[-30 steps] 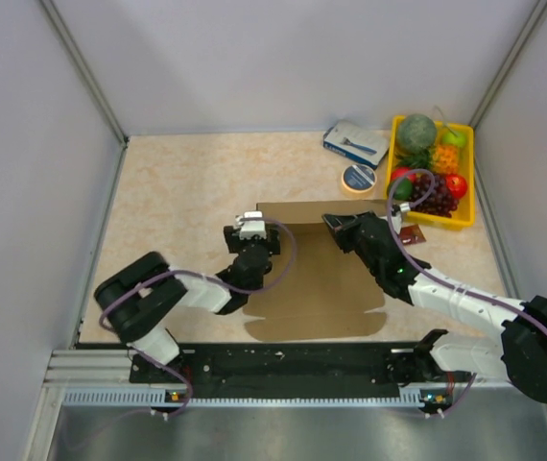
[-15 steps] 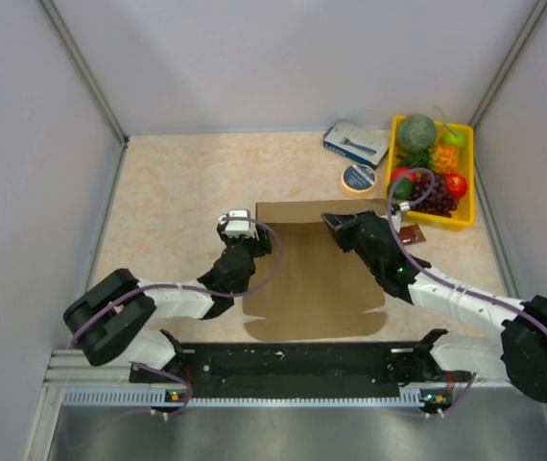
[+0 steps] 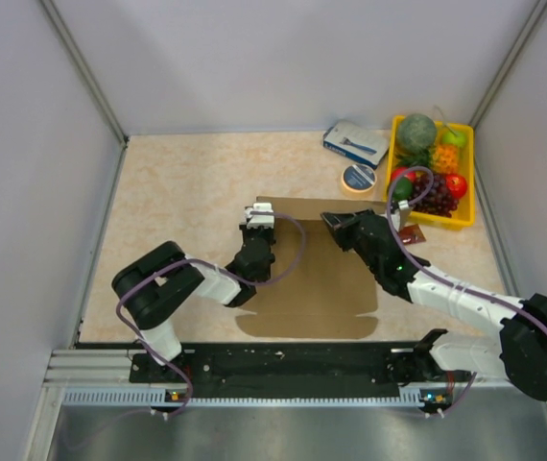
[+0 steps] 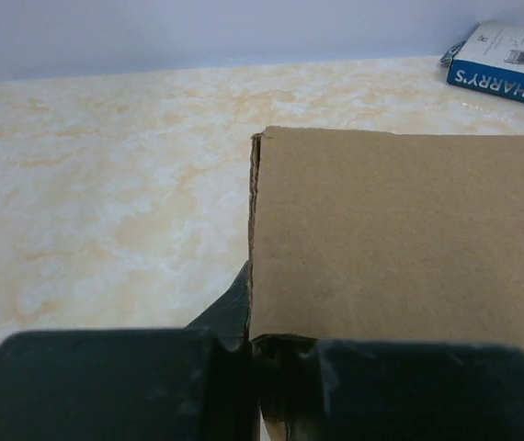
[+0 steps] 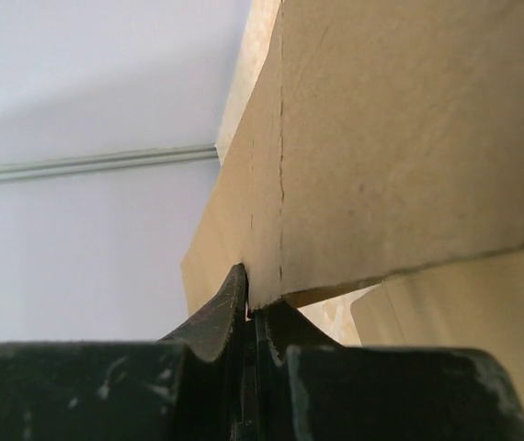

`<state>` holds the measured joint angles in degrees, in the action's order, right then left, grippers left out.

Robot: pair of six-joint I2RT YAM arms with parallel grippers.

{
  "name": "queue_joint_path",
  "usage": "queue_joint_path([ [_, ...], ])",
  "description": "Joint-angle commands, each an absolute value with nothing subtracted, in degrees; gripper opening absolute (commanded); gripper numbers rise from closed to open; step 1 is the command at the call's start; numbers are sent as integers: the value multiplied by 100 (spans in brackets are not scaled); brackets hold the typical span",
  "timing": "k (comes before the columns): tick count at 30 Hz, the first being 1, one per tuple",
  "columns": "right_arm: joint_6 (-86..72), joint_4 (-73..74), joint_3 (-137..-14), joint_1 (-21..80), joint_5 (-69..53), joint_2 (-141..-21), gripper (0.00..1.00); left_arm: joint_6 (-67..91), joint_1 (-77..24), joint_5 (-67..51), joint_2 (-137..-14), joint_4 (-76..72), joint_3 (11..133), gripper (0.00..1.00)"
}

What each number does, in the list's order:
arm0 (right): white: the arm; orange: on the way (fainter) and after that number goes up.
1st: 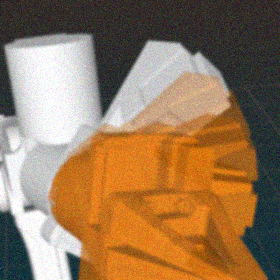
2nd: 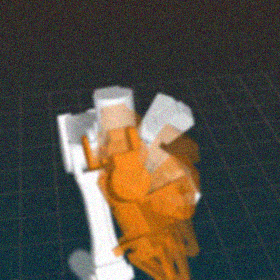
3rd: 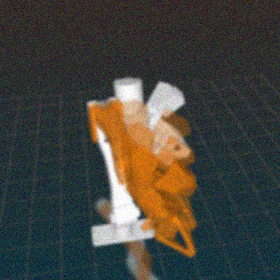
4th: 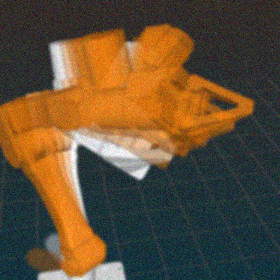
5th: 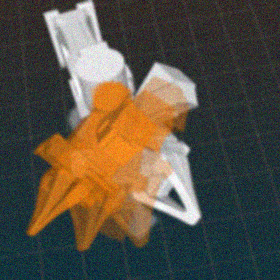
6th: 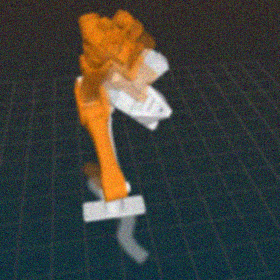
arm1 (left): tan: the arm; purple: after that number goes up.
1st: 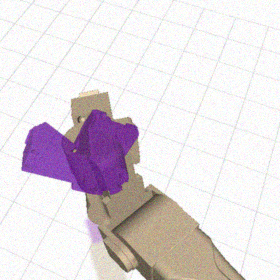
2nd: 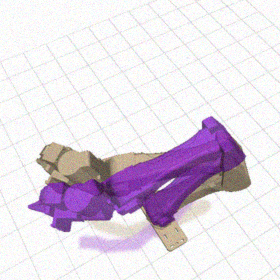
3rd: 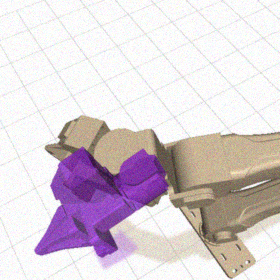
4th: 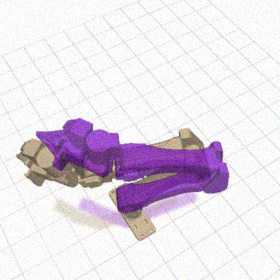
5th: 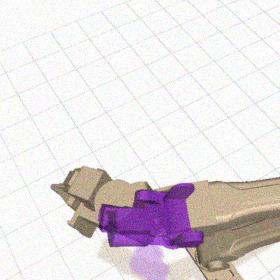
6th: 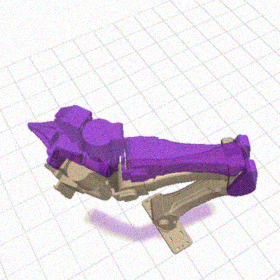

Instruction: Fold the paper box

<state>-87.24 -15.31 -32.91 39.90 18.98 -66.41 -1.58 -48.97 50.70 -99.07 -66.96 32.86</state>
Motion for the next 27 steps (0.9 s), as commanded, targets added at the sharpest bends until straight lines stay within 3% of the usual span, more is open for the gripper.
queue_joint_path([
  [1,-8569,-958,-3410,3982,1776,-6653,0,-950,-4799,5599,-9949,-7735,3393,0],
  [4,-8596,-1002,-3419,3982,1767,-6688,0,-495,-4808,5485,-9739,-7358,3217,1],
  [5,-8596,-1002,-3419,3981,1775,-6697,0,-318,-4808,5450,-9521,-7217,3147,13],
  [6,-8587,-1011,-3419,3981,1810,-6706,0,127,-4799,5275,-9353,-6772,2981,26],
  [8,-8552,-1019,-3428,3981,1828,-6732,0,700,-4790,4845,-8627,-6130,2735,85],
  [9,-8543,-1046,-3436,3990,1819,-6750,0,1112,-4799,4321,-8361,-5482,2559,99],
  [15,-8394,-1195,-3489,3973,1723,-6891,2,2730,-4799,2278,-5778,-3247,1776,99],
  [19,-8157,-1143,-3437,3955,1714,-6768,10,3347,-4415,1523,-4414,-713,2290,99],
  [22,-7806,-1125,-3393,3938,1696,-6593,23,3857,-3241,417,-4376,138,2934,99],
  [23,-7613,-1142,-3332,3946,1688,-6540,32,3954,-2965,-326,-4577,341,3284,98],
  [27,-6901,-1047,-3313,3920,1556,-6293,59,4043,-2304,-1071,-5324,132,3936,98],
])
